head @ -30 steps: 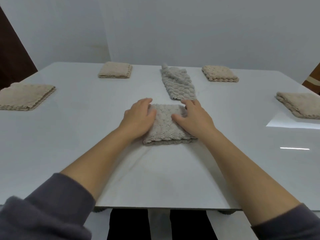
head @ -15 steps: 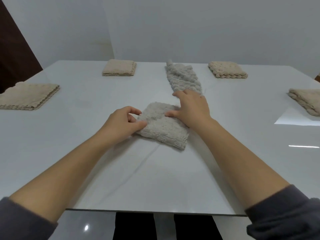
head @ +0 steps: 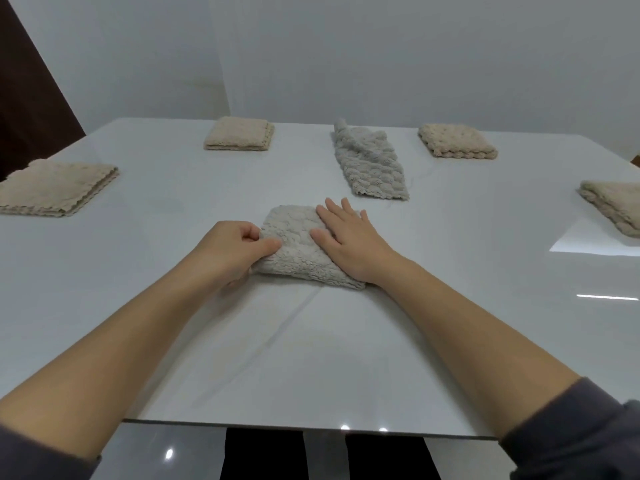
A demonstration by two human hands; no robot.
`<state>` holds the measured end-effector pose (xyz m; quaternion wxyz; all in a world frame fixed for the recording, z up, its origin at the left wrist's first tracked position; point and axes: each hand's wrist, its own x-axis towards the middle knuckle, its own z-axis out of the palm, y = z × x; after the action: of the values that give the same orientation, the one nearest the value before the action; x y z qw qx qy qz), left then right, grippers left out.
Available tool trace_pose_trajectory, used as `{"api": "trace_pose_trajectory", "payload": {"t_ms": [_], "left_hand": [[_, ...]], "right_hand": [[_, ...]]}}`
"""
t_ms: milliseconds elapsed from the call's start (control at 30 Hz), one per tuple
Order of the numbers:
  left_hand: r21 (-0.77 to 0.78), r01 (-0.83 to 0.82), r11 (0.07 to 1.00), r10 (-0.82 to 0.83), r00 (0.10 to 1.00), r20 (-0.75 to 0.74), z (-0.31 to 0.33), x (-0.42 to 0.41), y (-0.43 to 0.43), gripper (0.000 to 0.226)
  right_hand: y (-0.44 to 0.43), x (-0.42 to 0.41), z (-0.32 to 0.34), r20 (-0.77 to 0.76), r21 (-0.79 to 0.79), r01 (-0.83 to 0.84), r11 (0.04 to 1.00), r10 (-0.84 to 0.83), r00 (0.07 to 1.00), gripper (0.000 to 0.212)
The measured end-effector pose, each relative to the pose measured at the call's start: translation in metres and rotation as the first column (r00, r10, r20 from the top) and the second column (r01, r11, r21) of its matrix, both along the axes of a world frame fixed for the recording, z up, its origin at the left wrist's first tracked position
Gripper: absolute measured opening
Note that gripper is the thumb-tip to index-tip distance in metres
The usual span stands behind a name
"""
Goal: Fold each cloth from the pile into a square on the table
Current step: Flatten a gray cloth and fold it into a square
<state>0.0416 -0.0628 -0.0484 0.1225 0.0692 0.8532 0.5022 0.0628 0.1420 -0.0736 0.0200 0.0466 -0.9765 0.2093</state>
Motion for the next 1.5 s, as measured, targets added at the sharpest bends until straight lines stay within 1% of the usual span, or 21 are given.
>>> {"api": "trace_pose_trajectory", "payload": {"t_ms": [167,267,333,400,567,667,733,767,833,867,900,933,1000,1033,1067,1167,1267,1333,1400,1467,1500], "left_hand": [[-0.043,0.007,0.999,-0.002,0.995,0.104,-0.001,0.006,-0.004,0.034],[-0.040,0.009,0.999,-0.006,0.997,0.078,-0.001,0.007,-0.002,0.034],[-0.012,-0.004,1.000,0.004,1.000,0.020,-0.002,0.007,-0.002,0.037],[-0.046,-0.029,0.999,0.027,0.999,-0.033,-0.006,0.007,-0.005,0.040],[-0.229,-0.071,0.971,0.041,0.990,-0.133,-0.010,0.010,-0.007,0.034],[-0.391,-0.130,0.911,0.034,0.970,-0.242,-0.009,0.014,-0.005,0.025],[-0.514,-0.161,0.843,-0.023,0.943,-0.333,-0.006,0.018,-0.002,0.029],[-0.531,-0.180,0.828,-0.054,0.917,-0.395,-0.003,0.017,0.001,0.030],[-0.475,-0.195,0.858,-0.103,0.841,-0.531,0.002,0.011,0.009,0.037],[-0.457,-0.176,0.872,-0.136,0.810,-0.570,0.004,0.005,0.015,0.042],[-0.470,-0.132,0.873,-0.185,0.802,-0.568,0.004,-0.001,0.023,0.046],[-0.509,-0.069,0.858,-0.246,0.815,-0.525,0.003,-0.006,0.032,0.048],[-0.620,0.062,0.782,-0.354,0.863,-0.360,-0.009,-0.015,0.044,0.052],[-0.663,0.099,0.742,-0.375,0.881,-0.288,-0.016,-0.018,0.047,0.053],[-0.687,0.110,0.718,-0.376,0.892,-0.250,-0.022,-0.020,0.048,0.054],[-0.703,0.079,0.707,-0.348,0.904,-0.249,-0.030,-0.022,0.047,0.055],[-0.710,0.046,0.702,-0.326,0.908,-0.263,-0.031,-0.021,0.048,0.055],[-0.720,0.017,0.694,-0.298,0.916,-0.267,-0.031,-0.021,0.048,0.055],[-0.733,-0.031,0.680,-0.254,0.928,-0.274,-0.033,-0.023,0.046,0.055],[-0.751,-0.086,0.654,-0.204,0.937,-0.285,-0.033,-0.027,0.044,0.056],[-0.758,-0.108,0.644,-0.183,0.940,-0.289,-0.033,-0.029,0.044,0.056]], "right_hand": [[-0.001,-0.002,-0.002,-0.037,0.003,-0.078,0.997,0.078,0.996,0.058],[0.000,-0.001,-0.002,-0.044,-0.005,-0.082,0.997,0.082,0.996,0.058],[0.000,0.000,-0.002,-0.051,-0.010,-0.086,0.996,0.085,0.995,0.057],[0.000,0.000,-0.002,-0.049,-0.007,-0.089,0.996,0.089,0.995,0.057],[-0.001,-0.001,-0.001,-0.039,0.000,-0.087,0.996,0.086,0.995,0.057],[-0.001,-0.001,-0.003,-0.036,0.005,-0.095,0.995,0.095,0.995,0.058],[0.000,-0.002,-0.004,-0.037,0.000,-0.095,0.996,0.095,0.995,0.058],[0.000,-0.002,-0.004,-0.038,-0.004,-0.092,0.996,0.092,0.995,0.058],[0.000,-0.003,-0.005,-0.039,-0.012,-0.087,0.996,0.087,0.995,0.056],[-0.001,-0.003,-0.005,-0.040,-0.020,-0.086,0.996,0.085,0.996,0.055],[-0.001,-0.003,-0.005,-0.042,-0.036,-0.084,0.996,0.082,0.996,0.053],[-0.001,-0.002,-0.004,-0.046,-0.061,-0.082,0.995,0.080,0.996,0.051],[0.000,0.000,-0.003,-0.051,-0.141,-0.082,0.987,0.075,0.996,0.049],[0.001,0.000,-0.002,-0.052,-0.184,-0.078,0.980,0.070,0.996,0.049],[0.001,0.001,-0.001,-0.057,-0.219,-0.076,0.973,0.064,0.996,0.049],[0.003,0.004,-0.002,-0.089,-0.292,-0.067,0.954,0.043,0.995,0.048],[0.006,0.010,-0.001,-0.111,-0.427,-0.036,0.904,-0.013,0.994,0.047],[0.010,0.015,0.001,-0.145,-0.491,0.006,0.871,-0.089,0.985,0.042],[0.013,0.019,0.005,-0.194,-0.519,0.067,0.852,-0.194,0.961,0.037],[0.016,0.019,0.010,-0.158,-0.600,0.149,0.786,-0.299,0.941,0.031],[0.016,0.019,0.013,-0.088,-0.666,0.193,0.720,-0.333,0.939,0.028]]}}
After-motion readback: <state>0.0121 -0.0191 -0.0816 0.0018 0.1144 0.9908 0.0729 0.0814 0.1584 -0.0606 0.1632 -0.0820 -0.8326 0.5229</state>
